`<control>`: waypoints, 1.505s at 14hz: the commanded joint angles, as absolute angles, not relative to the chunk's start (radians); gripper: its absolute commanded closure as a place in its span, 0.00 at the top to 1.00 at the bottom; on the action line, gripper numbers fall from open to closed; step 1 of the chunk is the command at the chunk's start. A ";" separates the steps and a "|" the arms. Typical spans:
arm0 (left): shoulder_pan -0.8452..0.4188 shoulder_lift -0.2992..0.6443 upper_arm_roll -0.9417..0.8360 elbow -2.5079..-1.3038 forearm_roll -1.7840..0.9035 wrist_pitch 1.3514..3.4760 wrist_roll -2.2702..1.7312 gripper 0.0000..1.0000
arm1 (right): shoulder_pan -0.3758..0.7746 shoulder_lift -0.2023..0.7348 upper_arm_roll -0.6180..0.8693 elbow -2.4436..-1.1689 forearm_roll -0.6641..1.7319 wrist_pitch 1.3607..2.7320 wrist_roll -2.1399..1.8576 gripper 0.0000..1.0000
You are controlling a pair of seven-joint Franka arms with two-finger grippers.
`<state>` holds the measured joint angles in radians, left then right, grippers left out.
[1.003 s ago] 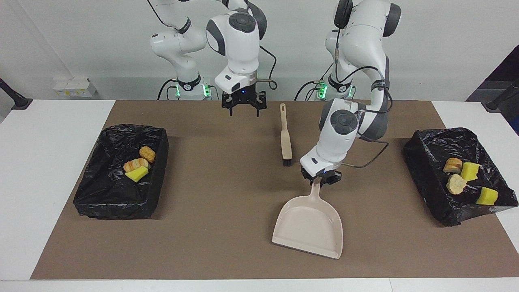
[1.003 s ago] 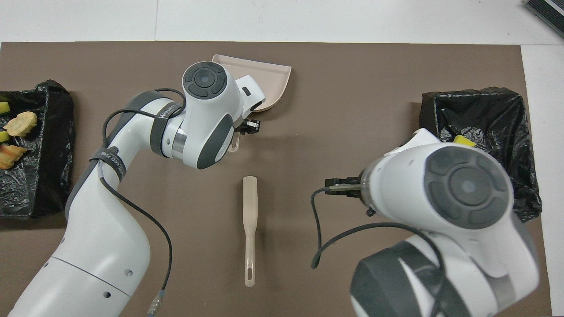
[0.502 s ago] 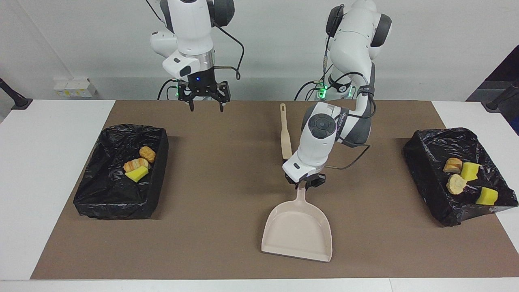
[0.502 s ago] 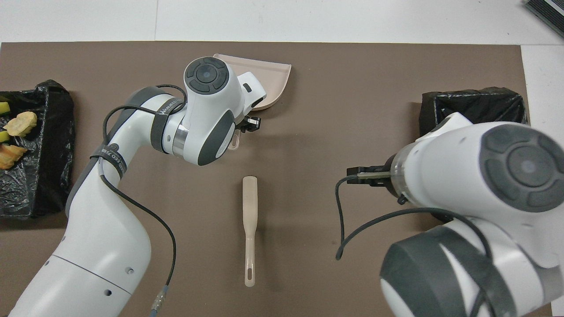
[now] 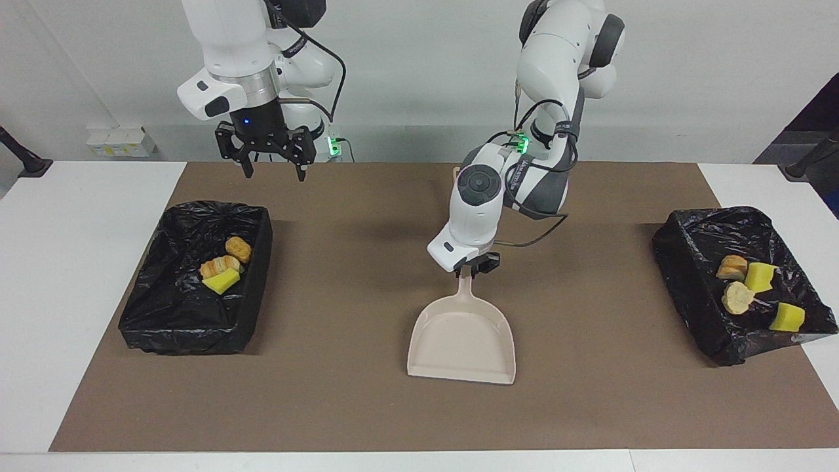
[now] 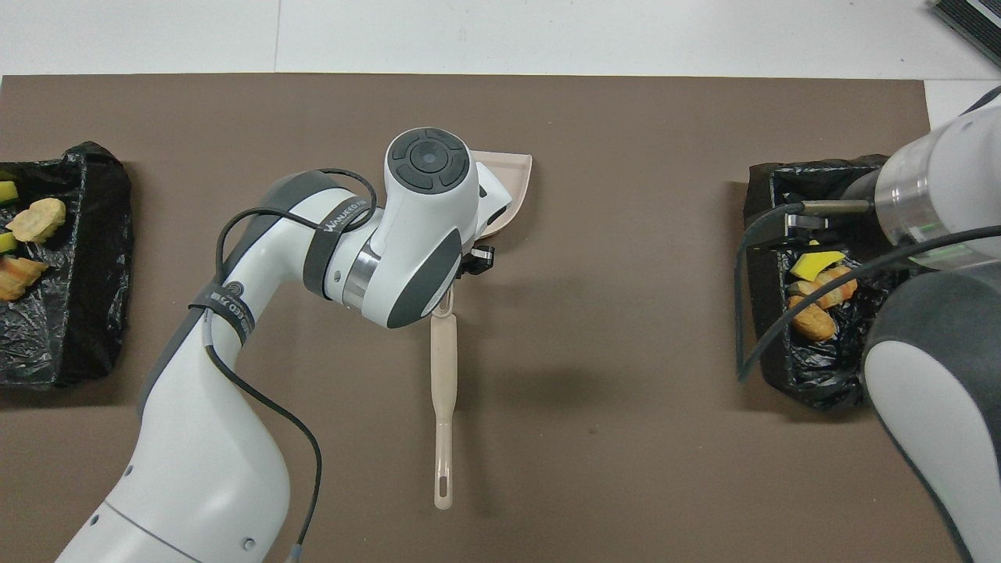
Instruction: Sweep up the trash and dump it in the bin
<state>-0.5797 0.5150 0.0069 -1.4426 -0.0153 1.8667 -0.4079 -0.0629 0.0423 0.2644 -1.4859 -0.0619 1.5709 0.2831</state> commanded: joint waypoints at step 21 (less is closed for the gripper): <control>-0.101 0.068 0.040 -1.603 -0.020 1.658 0.101 1.00 | -0.150 -0.052 0.279 -1.640 -0.041 1.623 0.230 1.00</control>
